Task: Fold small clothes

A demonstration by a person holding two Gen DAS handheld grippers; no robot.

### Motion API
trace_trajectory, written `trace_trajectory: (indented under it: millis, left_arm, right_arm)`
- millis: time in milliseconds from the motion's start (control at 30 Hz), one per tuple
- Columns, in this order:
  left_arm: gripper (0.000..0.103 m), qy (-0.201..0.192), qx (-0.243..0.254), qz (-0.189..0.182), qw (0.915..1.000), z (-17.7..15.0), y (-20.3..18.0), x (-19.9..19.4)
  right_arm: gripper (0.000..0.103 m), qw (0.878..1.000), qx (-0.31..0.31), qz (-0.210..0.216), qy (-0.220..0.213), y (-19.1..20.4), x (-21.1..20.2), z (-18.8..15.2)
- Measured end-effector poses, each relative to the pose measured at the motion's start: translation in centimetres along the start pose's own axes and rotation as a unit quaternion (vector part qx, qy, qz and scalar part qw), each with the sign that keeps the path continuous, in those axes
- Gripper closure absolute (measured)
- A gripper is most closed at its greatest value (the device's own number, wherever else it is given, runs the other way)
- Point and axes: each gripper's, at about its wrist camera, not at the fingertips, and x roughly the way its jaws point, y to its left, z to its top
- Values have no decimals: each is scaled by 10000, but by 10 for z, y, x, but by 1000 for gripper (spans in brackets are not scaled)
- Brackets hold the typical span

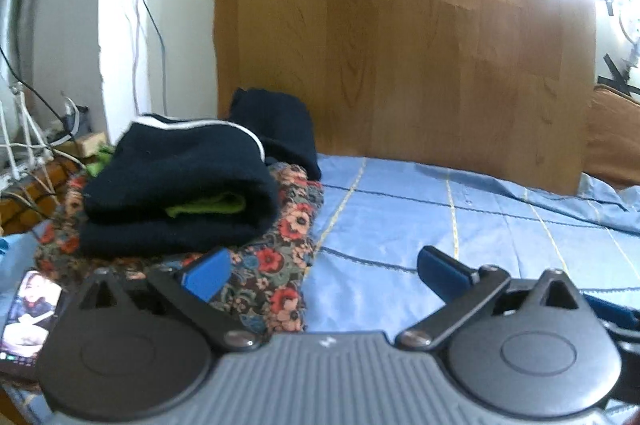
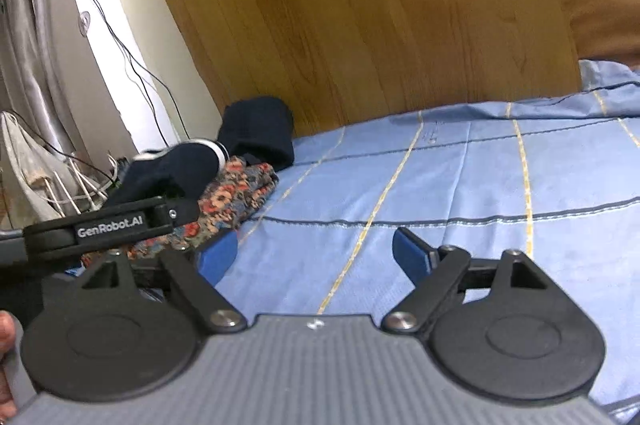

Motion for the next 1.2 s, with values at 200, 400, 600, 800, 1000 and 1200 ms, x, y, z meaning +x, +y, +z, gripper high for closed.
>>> trace_trajectory:
  millis: [200,400,600,800,1000,1200]
  left_arm:
    - [0,-171,300,298,9990,17,-21,0]
    - [0,-178,553,417,9974,33,-52,26]
    - [0,-212,726,657,9950,46,-80,58]
    - [0,-62,636,842,9944,51,-89,85]
    - [0,143,452,1188,9918,49,-80,99]
    - [0,291,415,1295,9903,48,-77,108]
  right_arm:
    - [14,9999,80,17,-105,-10,-8,11]
    - [13,9998,157,-22,-108,-32,3,32]
    - [12,9998,126,-65,-150,-59,26,55]
    - [12,9998,165,48,-23,-78,48,63]
    - [12,9992,-49,305,248,-78,69,64]
    - [12,9987,23,364,349,-84,74,59]
